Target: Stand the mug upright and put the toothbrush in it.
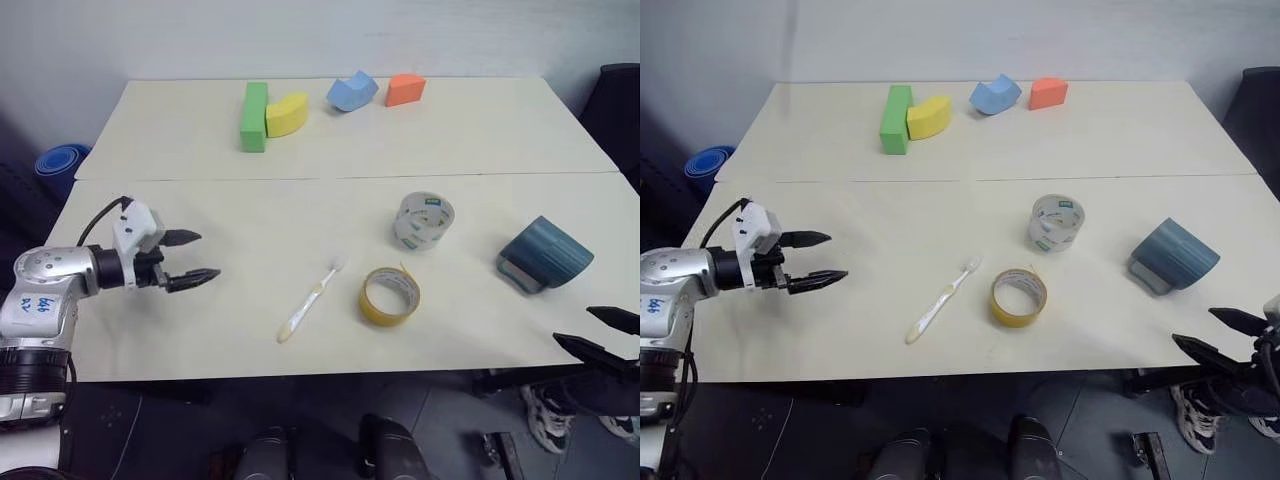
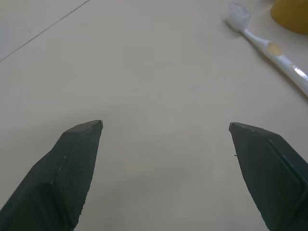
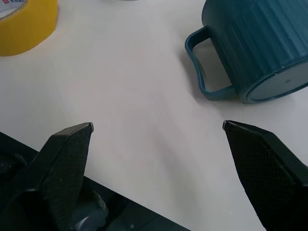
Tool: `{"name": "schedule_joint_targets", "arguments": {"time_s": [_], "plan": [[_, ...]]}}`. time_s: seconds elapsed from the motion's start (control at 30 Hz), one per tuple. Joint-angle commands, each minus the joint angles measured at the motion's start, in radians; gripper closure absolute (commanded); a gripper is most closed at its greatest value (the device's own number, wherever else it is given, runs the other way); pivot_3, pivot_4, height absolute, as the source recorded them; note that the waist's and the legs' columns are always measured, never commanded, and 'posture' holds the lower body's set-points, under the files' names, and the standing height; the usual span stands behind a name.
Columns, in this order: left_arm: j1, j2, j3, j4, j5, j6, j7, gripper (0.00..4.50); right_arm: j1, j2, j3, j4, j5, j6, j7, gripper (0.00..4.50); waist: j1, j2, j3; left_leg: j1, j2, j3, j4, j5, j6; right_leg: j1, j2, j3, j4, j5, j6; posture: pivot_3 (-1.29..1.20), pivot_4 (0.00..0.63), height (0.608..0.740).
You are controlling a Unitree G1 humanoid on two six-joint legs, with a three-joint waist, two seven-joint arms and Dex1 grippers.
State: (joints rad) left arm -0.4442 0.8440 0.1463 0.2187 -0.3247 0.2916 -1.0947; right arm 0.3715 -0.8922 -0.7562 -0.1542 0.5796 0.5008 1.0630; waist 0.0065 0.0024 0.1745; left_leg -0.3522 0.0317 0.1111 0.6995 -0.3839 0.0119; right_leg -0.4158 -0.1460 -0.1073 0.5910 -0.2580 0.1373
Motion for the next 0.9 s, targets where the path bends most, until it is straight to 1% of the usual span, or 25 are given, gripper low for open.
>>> {"name": "schedule_joint_targets", "arguments": {"time_s": [0.03,0.17,0.47,0.6,0.67,0.77,0.83,0.9], "plan": [[0.000,0.007,0.010,-0.002,0.000,-0.020,-0.003,0.03,0.006,0.011,-0.021,-0.024,0.006,-0.011,-0.004,0.00,-0.002,0.000,0.000,0.000,0.000,0.000,0.000,0.000,0.000,0.000,0.000,0.000,0.000,0.000,0.000,0.00,0.150,0.740],[0.006,0.004,0.008,0.004,0.021,-0.024,0.025,0.03,0.011,0.012,-0.022,-0.024,-0.002,-0.019,-0.007,0.00,-0.005,0.000,0.000,0.000,0.000,0.000,0.000,0.000,0.000,0.000,0.000,0.000,0.000,0.000,0.000,0.00,0.150,0.740],[0.008,-0.006,0.008,-0.023,-0.002,0.019,0.023,0.03,0.007,0.004,-0.019,-0.045,0.006,0.005,-0.019,0.00,-0.004,0.000,0.000,0.000,0.000,0.000,0.000,0.000,0.000,0.000,0.000,0.000,0.000,0.000,0.000,0.00,0.150,0.740],[-0.004,-0.001,0.009,-0.064,-0.025,0.058,0.003,0.03,0.024,-0.014,-0.017,-0.134,0.015,0.057,-0.026,0.00,-0.004,0.000,0.000,0.000,0.000,0.000,0.000,0.000,0.000,0.000,0.000,0.000,0.000,0.000,0.000,0.00,0.150,0.740],[-0.011,0.003,0.015,-0.109,-0.061,0.109,-0.015,0.03,0.006,-0.026,-0.021,-0.196,0.052,0.124,-0.052,0.00,-0.004,0.000,0.000,0.000,0.000,0.000,0.000,0.000,0.000,0.000,0.000,0.000,0.000,0.000,0.000,0.00,0.150,0.740],[-0.029,0.038,0.008,-0.242,-0.159,0.242,-0.079,0.03,-0.092,-0.066,-0.003,-0.334,0.183,0.279,-0.127,0.00,-0.004,0.000,0.000,0.000,0.000,-0.001,0.001,0.000,0.000,0.000,0.000,0.000,0.001,0.000,0.000,0.00,0.150,0.740],[-0.048,0.085,-0.009,-0.361,-0.242,0.341,-0.143,0.03,-0.202,-0.104,0.055,-0.407,0.277,0.390,-0.210,0.00,-0.010,-0.002,0.001,0.000,0.001,-0.001,0.002,0.000,0.000,0.000,0.000,0.000,0.003,0.000,0.000,0.00,0.150,0.740],[-0.081,0.125,-0.022,-0.464,-0.335,0.431,-0.200,0.03,-0.348,-0.111,0.154,-0.435,0.350,0.503,-0.339,0.00,-0.011,-0.003,0.001,0.001,0.002,-0.004,0.001,0.000,-0.001,0.000,0.000,0.000,0.004,0.000,0.000,0.00,0.150,0.740]]}}
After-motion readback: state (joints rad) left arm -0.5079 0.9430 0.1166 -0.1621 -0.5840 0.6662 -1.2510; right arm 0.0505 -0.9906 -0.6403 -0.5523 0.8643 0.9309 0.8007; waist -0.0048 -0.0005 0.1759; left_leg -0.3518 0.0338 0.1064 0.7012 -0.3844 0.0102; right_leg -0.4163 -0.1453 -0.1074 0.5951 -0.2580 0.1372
